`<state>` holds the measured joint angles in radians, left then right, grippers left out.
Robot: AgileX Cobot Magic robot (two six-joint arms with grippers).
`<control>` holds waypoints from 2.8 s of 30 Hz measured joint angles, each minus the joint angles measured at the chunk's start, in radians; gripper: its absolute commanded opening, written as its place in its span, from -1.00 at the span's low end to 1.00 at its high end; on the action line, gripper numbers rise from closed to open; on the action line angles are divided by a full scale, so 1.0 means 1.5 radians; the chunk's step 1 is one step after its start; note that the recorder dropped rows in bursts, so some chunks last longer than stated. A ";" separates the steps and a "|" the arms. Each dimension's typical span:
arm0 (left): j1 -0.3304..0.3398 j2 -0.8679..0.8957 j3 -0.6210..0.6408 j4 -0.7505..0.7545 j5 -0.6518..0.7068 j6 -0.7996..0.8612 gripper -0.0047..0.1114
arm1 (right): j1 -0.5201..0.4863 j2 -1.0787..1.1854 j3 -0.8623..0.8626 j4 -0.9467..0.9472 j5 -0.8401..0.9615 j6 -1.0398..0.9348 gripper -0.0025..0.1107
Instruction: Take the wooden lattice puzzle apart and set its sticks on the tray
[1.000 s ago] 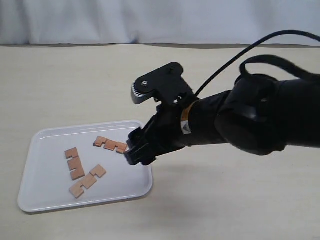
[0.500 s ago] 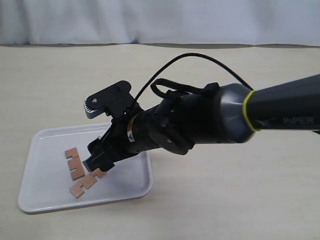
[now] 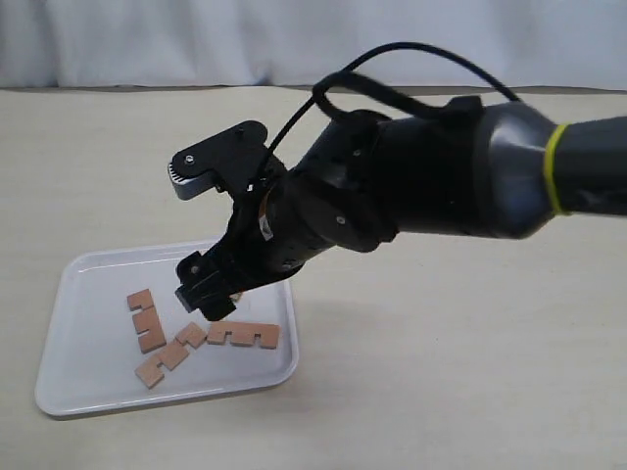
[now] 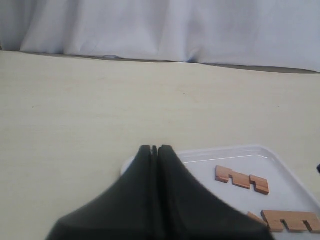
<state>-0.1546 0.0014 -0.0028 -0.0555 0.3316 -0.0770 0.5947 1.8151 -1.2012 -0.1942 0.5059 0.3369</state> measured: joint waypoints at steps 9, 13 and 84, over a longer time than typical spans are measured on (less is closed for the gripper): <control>0.000 0.000 0.000 0.000 0.000 0.000 -0.92 | 0.000 -0.047 0.008 -0.017 0.207 -0.026 -0.88; 0.000 0.000 0.000 0.000 0.000 0.000 -0.92 | -0.015 -0.047 0.049 0.047 0.215 -0.096 -0.88; 0.000 0.000 0.000 0.000 0.000 0.000 -0.92 | -0.474 -1.208 0.684 0.269 -0.312 -0.188 -0.88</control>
<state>-0.1546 0.0014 -0.0028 -0.0555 0.3316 -0.0770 -0.1158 0.0033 -0.1756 0.2097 0.0379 0.0554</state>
